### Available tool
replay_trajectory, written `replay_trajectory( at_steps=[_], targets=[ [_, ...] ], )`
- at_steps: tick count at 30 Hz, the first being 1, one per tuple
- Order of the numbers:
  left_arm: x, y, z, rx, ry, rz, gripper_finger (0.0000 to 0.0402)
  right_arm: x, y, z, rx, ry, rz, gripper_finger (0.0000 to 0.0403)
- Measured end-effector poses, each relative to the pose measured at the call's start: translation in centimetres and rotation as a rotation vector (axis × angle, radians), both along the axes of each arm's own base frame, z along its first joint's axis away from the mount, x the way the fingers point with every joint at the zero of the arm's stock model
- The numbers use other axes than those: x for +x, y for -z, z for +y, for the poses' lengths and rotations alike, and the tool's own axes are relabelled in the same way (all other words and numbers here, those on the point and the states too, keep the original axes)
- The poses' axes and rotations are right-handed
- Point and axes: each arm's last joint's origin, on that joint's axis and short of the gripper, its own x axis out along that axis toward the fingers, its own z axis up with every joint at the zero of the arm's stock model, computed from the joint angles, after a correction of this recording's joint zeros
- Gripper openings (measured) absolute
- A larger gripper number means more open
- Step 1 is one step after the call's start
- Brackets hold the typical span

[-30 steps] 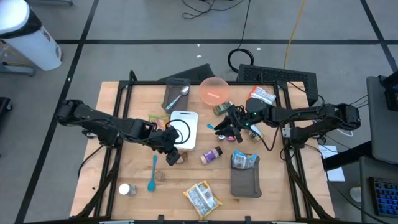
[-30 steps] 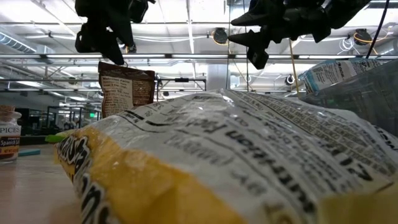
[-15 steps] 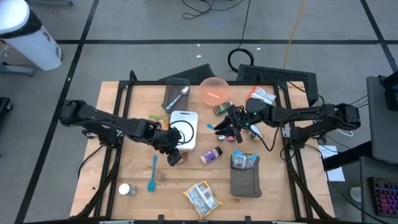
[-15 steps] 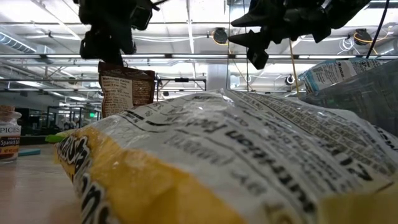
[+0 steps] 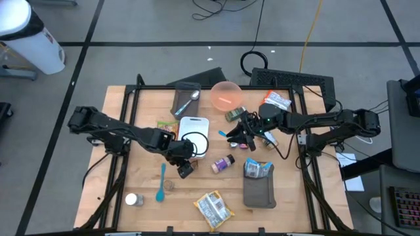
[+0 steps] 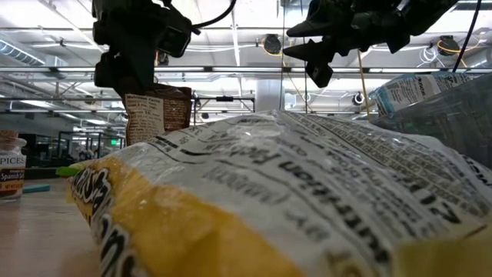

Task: Pick & Place Food Item
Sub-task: Put the orange seasoning pack into the white bin

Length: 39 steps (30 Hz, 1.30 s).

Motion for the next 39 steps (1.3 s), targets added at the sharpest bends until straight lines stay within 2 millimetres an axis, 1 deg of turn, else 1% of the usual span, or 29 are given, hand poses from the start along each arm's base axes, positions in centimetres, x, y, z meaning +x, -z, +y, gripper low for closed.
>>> replay_trajectory(
  at_steps=[2, 4, 7, 11, 12, 17, 19, 21, 23, 26, 28, 31, 34, 37, 39],
  targets=[
    [-0.1, 0.0, 0.0, 0.001, -0.001, 0.008, 0.0195, 0.0, 0.0, 0.0, -0.007, -0.001, -0.002, 0.013],
    [-0.1, 0.0, 0.0, 0.0, -0.001, 0.012, 0.0168, 0.0, 0.0, 0.0, -0.015, -0.003, -0.005, 0.013],
    [-0.1, 0.0, 0.0, -0.025, 0.006, 0.012, 0.0114, 0.0, 0.0, 0.0, -0.016, -0.003, -0.005, 0.013],
    [0.0, -0.1, 0.0, -0.088, 0.026, 0.012, 0.0026, 0.0, 0.0, 0.0, -0.018, -0.003, -0.005, 0.013],
    [0.1, -0.1, 0.0, -0.105, 0.033, 0.008, 0.0014, 0.0, 0.0, 0.0, -0.019, -0.004, -0.006, 0.013],
    [0.4, -0.4, -0.2, -0.189, 0.062, -0.013, 0.0005, 0.0, 0.0, 0.0, -0.029, -0.006, -0.009, 0.013],
    [0.6, -1.0, -0.3, -0.194, 0.06, -0.023, 0.0005, 0.0, 0.0, 0.0, -0.037, -0.008, -0.011, 0.013],
    [1.0, -2.3, -0.4, -0.179, 0.073, -0.057, 0.0004, 0.0, 0.0, 0.0, -0.043, -0.009, -0.011, 0.013],
    [1.3, -4.2, -0.4, -0.152, 0.089, -0.094, 0.0004, 0.0, 0.0, 0.0, -0.046, -0.01, -0.01, 0.013],
    [1.4, -7.6, 0.2, -0.102, 0.108, -0.121, 0.0003, 0.0, 0.1, 0.0, -0.061, -0.014, -0.012, 0.013],
    [1.2, -10.2, 0.9, -0.056, 0.111, -0.132, 0.0003, 0.0, 0.1, 0.0, -0.077, -0.017, -0.016, 0.013],
    [0.0, -13.4, 2.0, -0.013, 0.115, -0.104, 0.0002, 0.0, 0.1, 0.0, -0.092, -0.013, -0.019, 0.013],
    [-1.5, -15.8, 3.4, 0.024, 0.09, -0.046, 0.0002, 0.0, 0.1, -0.1, -0.102, 0.026, -0.015, 0.013],
    [-3.1, -17.4, 4.7, 0.065, 0.063, 0.022, 0.0002, 0.0, 0.1, -0.2, -0.102, 0.028, -0.015, 0.013],
    [-3.7, -18.2, 5.6, 0.096, 0.044, 0.042, 0.0001, 0.0, 0.1, -0.2, -0.102, 0.028, -0.015, 0.013]
  ],
)
